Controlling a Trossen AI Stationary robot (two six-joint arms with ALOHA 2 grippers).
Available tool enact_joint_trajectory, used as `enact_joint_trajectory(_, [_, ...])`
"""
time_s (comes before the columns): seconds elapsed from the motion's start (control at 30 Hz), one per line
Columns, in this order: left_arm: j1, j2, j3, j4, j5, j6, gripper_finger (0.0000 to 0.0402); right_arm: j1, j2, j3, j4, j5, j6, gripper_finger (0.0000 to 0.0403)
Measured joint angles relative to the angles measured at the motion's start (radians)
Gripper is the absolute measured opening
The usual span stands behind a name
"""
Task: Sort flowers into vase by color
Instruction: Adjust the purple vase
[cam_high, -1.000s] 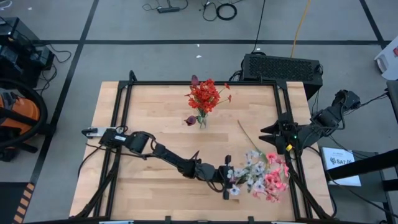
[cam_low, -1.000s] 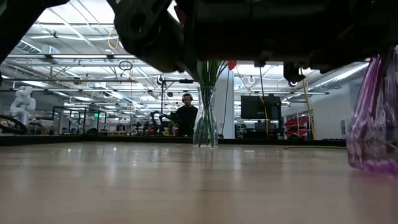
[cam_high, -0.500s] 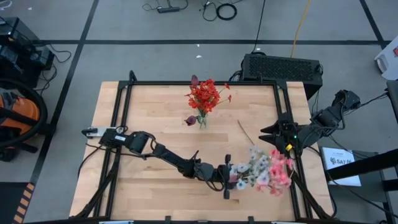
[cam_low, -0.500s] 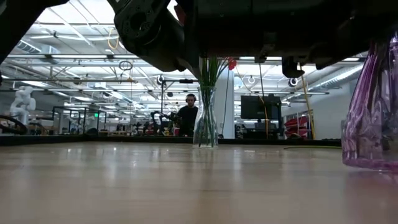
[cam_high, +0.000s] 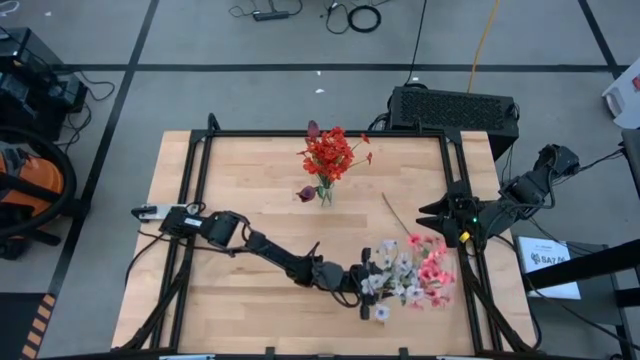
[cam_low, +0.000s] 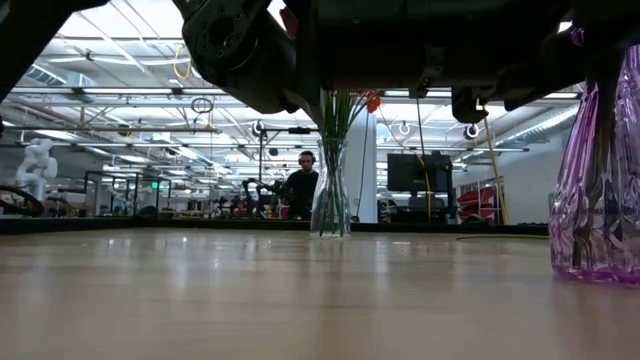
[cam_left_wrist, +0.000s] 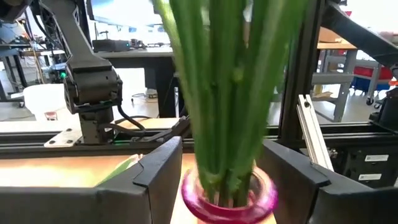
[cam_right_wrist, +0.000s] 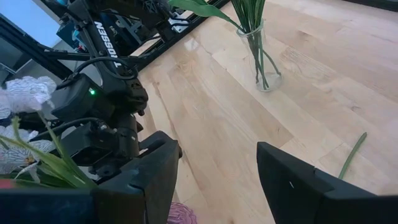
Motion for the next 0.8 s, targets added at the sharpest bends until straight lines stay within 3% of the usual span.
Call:
enact_joint_trajectory(0.13, [-0.014,-0.005,0.000,-0.031,-0.012,0.017,0.0208,0.000,0.000,0.000,0.000,0.000,0.000,0.0208])
enact_joint_trajectory(0.3, [-0.021,-0.032,0.000,-0.202,-0.061,0.026,0.0209,0.000,0.000,0.000,0.000,0.000,0.002,0.0208])
enact_joint_trajectory(0.8, [-0.016,-0.037,0.000,-0.101,-0.007,0.026,0.0209,0.000,0.000,0.000,-0.001,0.005,0.029,0.0208])
